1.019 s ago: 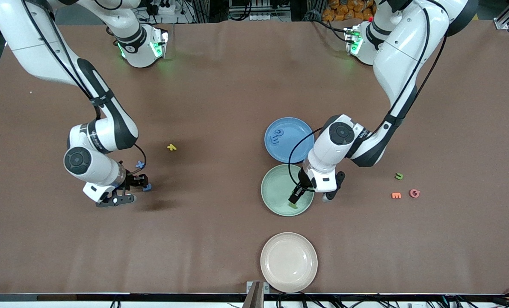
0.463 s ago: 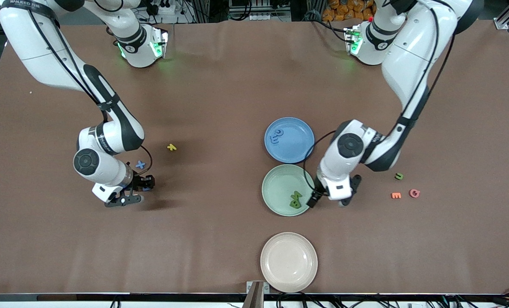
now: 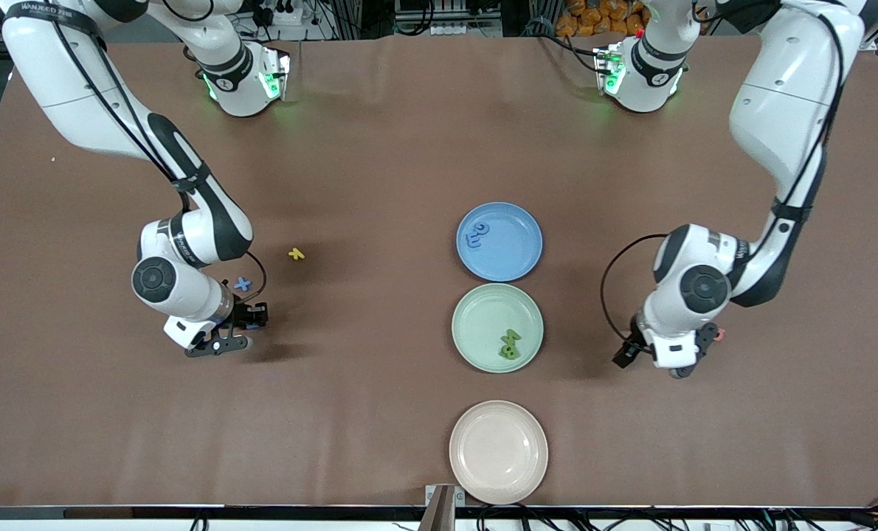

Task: Sort letters by color into matching plates
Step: 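Carry the blue a to the blue plate while the left gripper reaches n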

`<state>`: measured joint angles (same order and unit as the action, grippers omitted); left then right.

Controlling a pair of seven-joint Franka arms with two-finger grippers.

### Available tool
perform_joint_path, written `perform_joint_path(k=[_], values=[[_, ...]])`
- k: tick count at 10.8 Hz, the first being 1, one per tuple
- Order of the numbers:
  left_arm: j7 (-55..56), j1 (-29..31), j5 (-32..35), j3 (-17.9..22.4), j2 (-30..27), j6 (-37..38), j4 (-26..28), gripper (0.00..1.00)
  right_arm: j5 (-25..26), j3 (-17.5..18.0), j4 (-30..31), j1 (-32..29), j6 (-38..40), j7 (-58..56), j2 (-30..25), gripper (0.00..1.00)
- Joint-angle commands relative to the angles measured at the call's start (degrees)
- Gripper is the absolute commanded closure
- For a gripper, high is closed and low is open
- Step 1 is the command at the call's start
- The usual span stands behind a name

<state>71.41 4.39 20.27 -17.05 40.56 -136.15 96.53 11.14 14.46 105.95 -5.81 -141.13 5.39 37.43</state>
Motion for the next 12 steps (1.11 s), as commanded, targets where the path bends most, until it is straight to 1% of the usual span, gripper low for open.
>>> perform_joint_path(k=[1, 2, 3, 5, 6, 7, 9, 12], values=[[-5.5, 5.8, 1.6, -1.1, -6.4, 0.9, 9.5, 0.00, -0.9, 0.3, 0.4, 1.1, 0.4, 0.5, -0.9, 1.00], [-5.7, 7.9, 1.6, -1.1, -7.7, 0.7, 11.7, 0.00, -1.6, 0.4, 0.1, 2.3, 1.7, 1.3, -2.0, 1.00], [-5.8, 9.4, 1.6, -1.1, -8.4, 0.2, 13.8, 0.00, -3.7, 0.4, -0.7, 4.6, 4.0, 4.2, -3.1, 1.00], [-3.7, 13.4, 1.5, -1.1, -10.0, -5.6, 18.1, 0.00, -7.8, 0.5, -3.9, 9.9, 6.4, 11.9, -3.2, 1.00], [-1.5, 15.2, 1.5, -1.1, -10.2, -9.6, 19.8, 0.00, -8.6, 0.6, -4.9, 13.1, 6.5, 16.5, -3.1, 1.00], [0.8, 15.6, 1.5, -1.0, -10.1, -12.4, 20.8, 0.00, -8.7, 0.5, -5.6, 16.8, 6.4, 22.5, -2.6, 1.00], [4.6, 15.3, 1.5, -0.9, -9.7, -13.1, 20.8, 0.00, -8.5, 0.5, -6.5, 24.3, 4.2, 32.8, -1.7, 1.00], [5.8, 14.5, 1.5, -0.9, -9.1, -13.1, 20.5, 0.00, -8.3, 0.6, -9.0, 32.8, 0.3, 46.5, 0.2, 1.00]])
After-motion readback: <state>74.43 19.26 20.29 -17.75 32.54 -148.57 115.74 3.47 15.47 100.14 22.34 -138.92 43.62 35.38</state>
